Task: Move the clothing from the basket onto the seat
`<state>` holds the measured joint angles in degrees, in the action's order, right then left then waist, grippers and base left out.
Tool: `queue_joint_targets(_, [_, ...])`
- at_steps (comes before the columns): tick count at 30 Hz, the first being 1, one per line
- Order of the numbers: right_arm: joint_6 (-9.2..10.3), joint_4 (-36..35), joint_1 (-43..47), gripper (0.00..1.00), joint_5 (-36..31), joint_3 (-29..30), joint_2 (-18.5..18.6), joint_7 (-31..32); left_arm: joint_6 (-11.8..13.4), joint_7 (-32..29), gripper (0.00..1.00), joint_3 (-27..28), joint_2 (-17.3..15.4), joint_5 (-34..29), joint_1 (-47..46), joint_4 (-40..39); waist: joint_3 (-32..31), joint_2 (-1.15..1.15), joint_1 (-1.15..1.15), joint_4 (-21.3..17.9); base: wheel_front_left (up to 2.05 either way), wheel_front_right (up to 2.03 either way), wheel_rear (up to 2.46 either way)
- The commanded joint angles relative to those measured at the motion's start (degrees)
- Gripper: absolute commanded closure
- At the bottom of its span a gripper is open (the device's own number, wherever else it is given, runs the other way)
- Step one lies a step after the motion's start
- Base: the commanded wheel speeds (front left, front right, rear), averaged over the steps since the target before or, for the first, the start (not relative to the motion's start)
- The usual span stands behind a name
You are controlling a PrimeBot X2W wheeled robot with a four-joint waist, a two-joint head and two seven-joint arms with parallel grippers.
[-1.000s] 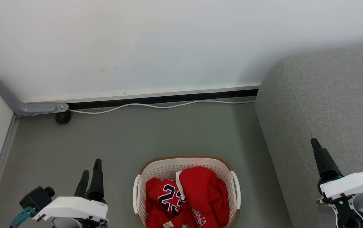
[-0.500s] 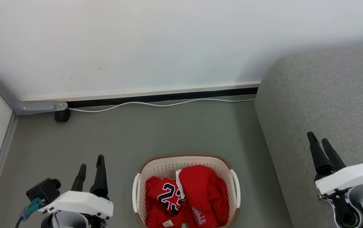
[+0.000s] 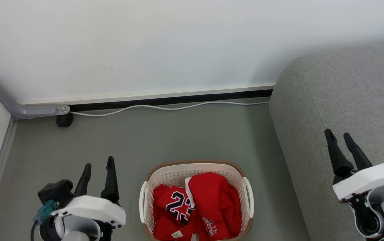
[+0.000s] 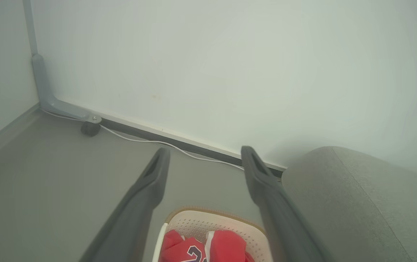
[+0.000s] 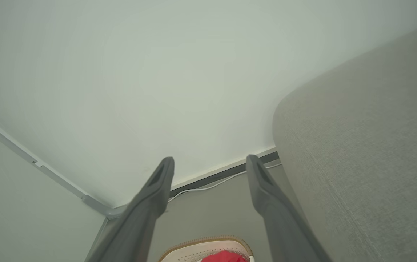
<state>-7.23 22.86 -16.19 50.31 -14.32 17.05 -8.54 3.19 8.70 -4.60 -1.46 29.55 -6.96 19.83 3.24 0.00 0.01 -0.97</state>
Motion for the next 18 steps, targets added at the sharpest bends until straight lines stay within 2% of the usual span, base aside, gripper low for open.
queue_joint_targets(1, [-0.23,-1.19,-2.53,0.00,-1.68,-1.20,1.80,-1.18,0.73,1.03,0.00,0.95,-0.96,-2.53,-3.73,-1.46,0.10,0.00,0.00,0.00,0.00,0.00,0.00])
queue_joint_targets(18, [-0.24,-0.11,-5.25,0.00,-9.32,-4.38,4.59,-3.87,3.22,3.72,0.00,-0.19,-1.20,-13.61,-5.12,-1.53,0.75,0.00,0.00,-0.28,0.00,0.00,0.00])
